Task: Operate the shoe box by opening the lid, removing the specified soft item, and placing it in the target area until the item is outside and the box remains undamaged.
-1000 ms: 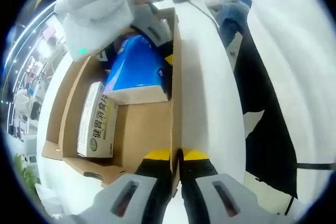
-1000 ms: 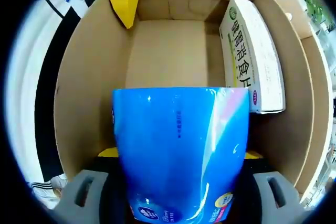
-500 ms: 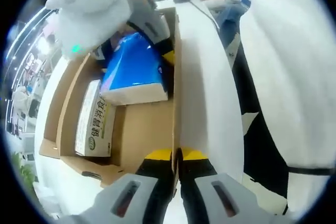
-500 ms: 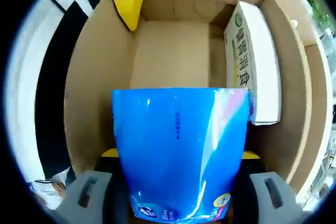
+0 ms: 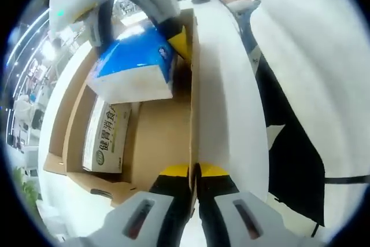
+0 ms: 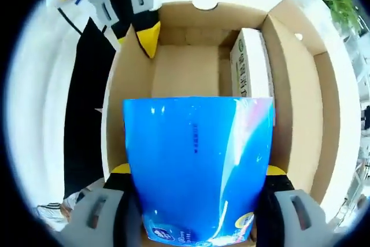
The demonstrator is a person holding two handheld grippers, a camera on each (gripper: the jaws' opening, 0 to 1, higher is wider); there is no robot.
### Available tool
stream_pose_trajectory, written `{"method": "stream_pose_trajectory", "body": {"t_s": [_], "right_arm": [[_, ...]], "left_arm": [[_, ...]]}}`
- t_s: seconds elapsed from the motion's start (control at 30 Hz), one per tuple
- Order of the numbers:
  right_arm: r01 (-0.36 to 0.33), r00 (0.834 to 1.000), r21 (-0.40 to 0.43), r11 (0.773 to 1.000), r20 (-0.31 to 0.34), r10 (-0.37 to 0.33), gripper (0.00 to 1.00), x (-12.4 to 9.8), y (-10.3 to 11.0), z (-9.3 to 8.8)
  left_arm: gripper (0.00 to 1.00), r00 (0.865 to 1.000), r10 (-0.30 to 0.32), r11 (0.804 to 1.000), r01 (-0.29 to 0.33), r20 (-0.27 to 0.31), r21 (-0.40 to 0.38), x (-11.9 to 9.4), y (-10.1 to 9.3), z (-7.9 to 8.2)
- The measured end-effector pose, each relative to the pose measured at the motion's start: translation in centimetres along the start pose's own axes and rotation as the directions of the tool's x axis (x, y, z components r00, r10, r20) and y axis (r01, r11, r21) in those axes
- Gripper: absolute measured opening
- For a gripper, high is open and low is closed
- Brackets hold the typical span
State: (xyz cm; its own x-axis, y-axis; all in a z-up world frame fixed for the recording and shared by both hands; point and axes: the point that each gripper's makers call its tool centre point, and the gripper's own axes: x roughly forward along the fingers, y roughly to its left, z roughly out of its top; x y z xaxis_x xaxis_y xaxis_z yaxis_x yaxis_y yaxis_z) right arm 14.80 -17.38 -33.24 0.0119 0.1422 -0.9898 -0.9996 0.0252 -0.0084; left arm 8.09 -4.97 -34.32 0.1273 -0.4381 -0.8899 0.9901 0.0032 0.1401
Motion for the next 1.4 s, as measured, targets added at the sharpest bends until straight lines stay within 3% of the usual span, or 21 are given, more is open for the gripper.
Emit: {"method": "stream_pose_trajectory", "body": {"t_s": [0.17, 0.37, 0.43, 0.53, 0.57, 0.7, 0.77, 1.0, 1.4], "right_arm": [[0.034, 0.998, 0.041, 0.999, 0.056, -0.036, 0.79, -1.3, -0.1, 0.9], [0.066, 0.996, -0.015, 0.998, 0.065, -0.065, 0.79, -2.5, 0.1, 1.2], [0.089, 0.991, 0.054, 0.995, 0.092, -0.094, 0.79, -3.2, -0.6, 1.1], [0.090, 0.991, 0.042, 0.995, 0.100, -0.093, 0.79, -3.9, -0.8, 0.9], [0.124, 0.988, 0.009, 0.992, 0.089, -0.125, 0.79, -4.7, -1.2, 0.6], [0.152, 0.986, -0.064, 0.986, 0.075, -0.147, 0.79, -5.9, -1.2, 0.4], [0.170, 0.983, -0.044, 0.984, 0.073, -0.167, 0.79, -6.3, -1.4, 0.3], [0.176, 0.980, -0.019, 0.984, 0.099, -0.173, 0.79, -8.0, -1.2, 0.5], [0.174, 0.980, 0.033, 0.984, 0.097, -0.176, 0.79, -9.0, -0.1, -1.1]], "left_arm": [[0.02, 1.000, 0.007, 1.000, -0.007, -0.001, -0.002, -0.1, 0.0, 0.1], [0.03, 1.000, 0.009, 1.000, -0.009, -0.001, -0.004, -0.1, 0.0, 0.1], [0.03, 1.000, 0.008, 1.000, -0.008, 0.001, -0.008, -0.1, 0.0, 0.1], [0.03, 1.000, 0.011, 1.000, -0.011, 0.003, -0.001, -0.1, 0.0, 0.1], [0.03, 1.000, 0.014, 1.000, -0.014, 0.002, 0.001, -0.1, 0.0, 0.2], [0.03, 1.000, 0.019, 1.000, -0.019, 0.004, 0.012, -0.1, -0.1, 0.1], [0.03, 1.000, 0.018, 1.000, -0.019, 0.004, 0.013, -0.1, -0.1, 0.1], [0.02, 1.000, 0.010, 1.000, -0.010, 0.000, 0.008, 0.0, 0.0, 0.1], [0.03, 1.000, 0.020, 1.000, -0.020, 0.011, 0.013, -0.2, 0.0, 0.1]]}}
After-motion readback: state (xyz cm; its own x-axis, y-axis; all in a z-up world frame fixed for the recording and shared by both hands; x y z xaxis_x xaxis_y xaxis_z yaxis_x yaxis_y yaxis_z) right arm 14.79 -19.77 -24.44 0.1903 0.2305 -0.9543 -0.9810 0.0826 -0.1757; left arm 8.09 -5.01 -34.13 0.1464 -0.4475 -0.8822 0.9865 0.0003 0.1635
